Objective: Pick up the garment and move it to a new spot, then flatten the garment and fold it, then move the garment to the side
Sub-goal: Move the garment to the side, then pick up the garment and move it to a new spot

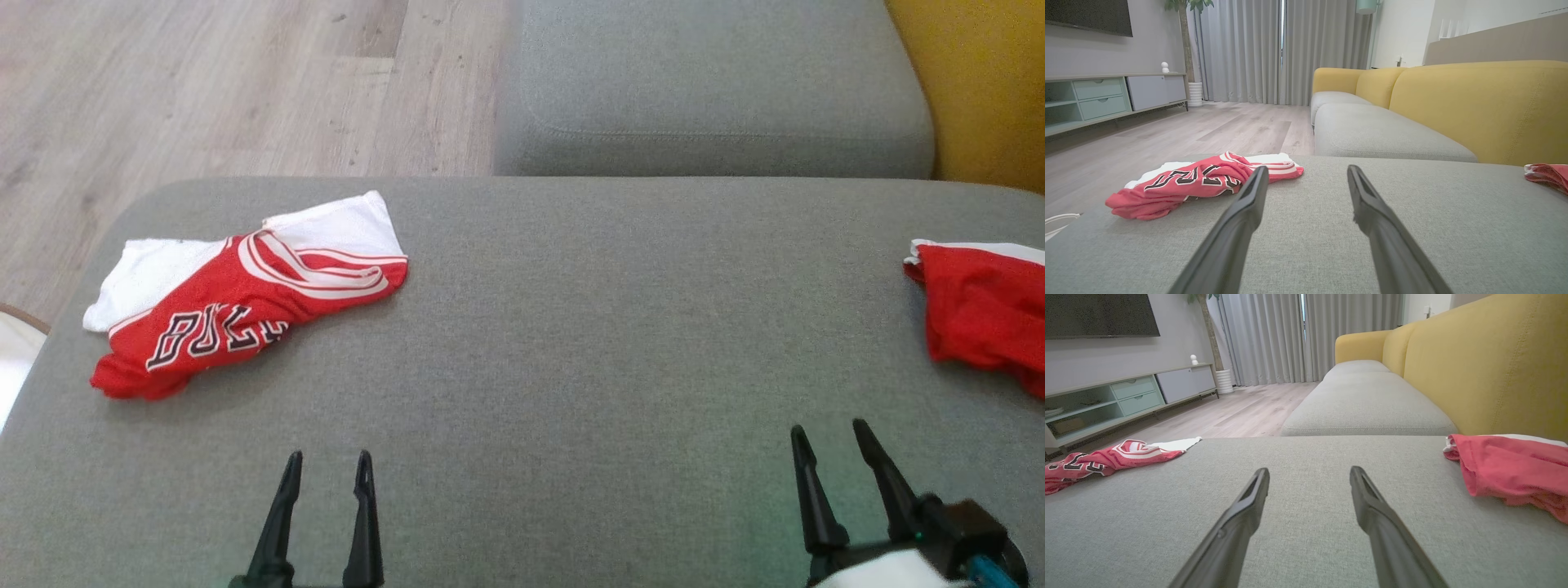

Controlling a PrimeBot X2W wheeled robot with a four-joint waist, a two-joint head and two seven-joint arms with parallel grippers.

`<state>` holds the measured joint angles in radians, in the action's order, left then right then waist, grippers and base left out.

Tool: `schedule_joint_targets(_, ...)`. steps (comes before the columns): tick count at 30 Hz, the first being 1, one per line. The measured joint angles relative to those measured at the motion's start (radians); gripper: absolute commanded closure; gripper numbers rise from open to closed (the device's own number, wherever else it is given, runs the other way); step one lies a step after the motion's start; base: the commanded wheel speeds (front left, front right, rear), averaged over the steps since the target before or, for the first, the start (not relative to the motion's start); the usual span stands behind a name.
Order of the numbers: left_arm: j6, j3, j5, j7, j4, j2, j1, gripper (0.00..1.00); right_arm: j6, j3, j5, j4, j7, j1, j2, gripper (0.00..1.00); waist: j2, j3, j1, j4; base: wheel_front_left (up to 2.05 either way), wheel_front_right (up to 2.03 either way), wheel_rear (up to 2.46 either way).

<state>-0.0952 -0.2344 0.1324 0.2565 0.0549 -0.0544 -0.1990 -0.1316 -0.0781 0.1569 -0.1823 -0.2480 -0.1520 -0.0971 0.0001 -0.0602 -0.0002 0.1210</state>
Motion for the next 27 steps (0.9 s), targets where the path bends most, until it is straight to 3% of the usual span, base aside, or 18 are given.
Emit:
schedule_joint_targets(10,0.034,0.042,-0.009,0.000,-0.011,-0.001,-0.034,0.00,0.000,0.032,0.000,0.013,0.000,-0.038,0.024,0.00,0.0000,-0.016,0.0002,-0.009,0.00,0.00,0.00)
schedule_joint_targets(22,0.025,0.036,0.003,0.000,-0.011,-0.001,-0.034,0.00,0.000,0.054,0.013,0.013,0.000,-0.037,0.041,0.00,0.0000,-0.015,0.0003,-0.014,0.00,0.00,0.00)
schedule_joint_targets(27,0.019,0.033,0.008,0.000,-0.010,-0.001,-0.033,0.00,0.000,0.035,0.007,0.013,0.000,-0.038,0.042,0.00,0.0000,-0.011,0.0003,0.029,0.00,0.00,0.00)
